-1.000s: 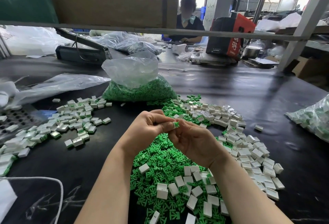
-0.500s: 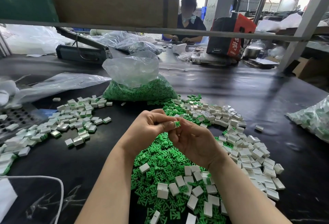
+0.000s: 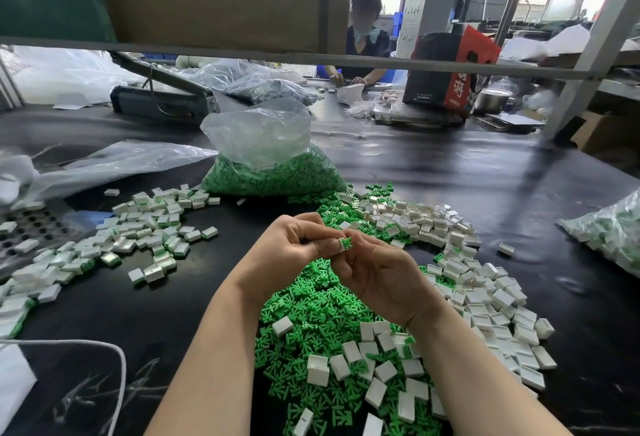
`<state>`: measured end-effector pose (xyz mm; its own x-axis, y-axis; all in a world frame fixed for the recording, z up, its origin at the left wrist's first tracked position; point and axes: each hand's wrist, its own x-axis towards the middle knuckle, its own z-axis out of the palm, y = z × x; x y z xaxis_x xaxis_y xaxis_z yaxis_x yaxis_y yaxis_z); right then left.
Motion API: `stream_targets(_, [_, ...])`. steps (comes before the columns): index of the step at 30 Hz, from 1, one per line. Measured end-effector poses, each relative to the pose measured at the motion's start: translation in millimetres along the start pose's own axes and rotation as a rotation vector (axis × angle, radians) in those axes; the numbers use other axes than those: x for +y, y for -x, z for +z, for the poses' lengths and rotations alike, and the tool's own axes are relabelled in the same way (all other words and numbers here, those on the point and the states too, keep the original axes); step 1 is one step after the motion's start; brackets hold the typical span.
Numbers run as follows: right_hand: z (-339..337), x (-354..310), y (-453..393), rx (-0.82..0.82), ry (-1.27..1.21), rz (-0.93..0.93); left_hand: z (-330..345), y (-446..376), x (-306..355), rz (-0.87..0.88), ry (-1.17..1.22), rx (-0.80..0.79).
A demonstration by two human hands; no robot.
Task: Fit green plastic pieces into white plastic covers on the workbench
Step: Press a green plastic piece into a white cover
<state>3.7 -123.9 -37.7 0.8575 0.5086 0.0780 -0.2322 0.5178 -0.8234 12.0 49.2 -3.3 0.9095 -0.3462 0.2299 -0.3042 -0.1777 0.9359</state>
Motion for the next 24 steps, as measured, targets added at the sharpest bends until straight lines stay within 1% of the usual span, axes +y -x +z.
stream_targets(6, [2.6,0.0,0.7,0.013,0.016,0.001,-0.6,-0.4,-0.3,0.03,0.005,-0.018])
stream_targets(10, [7.3,2.3,-1.6,0.017,0.055,0.016,-1.2,-0.6,-1.9,0.006,0.049,-0.011])
stream_targets(20, [8.5,1.4,-1.7,-0.013,-0.054,0.017,0.0,-1.6,-2.2,-0.024,0.012,0.009])
stream_targets(24, [10.7,2.0,-0.9,-0.034,-0.068,0.004,0.8,0.1,-0.6,-0.006,0.024,0.006])
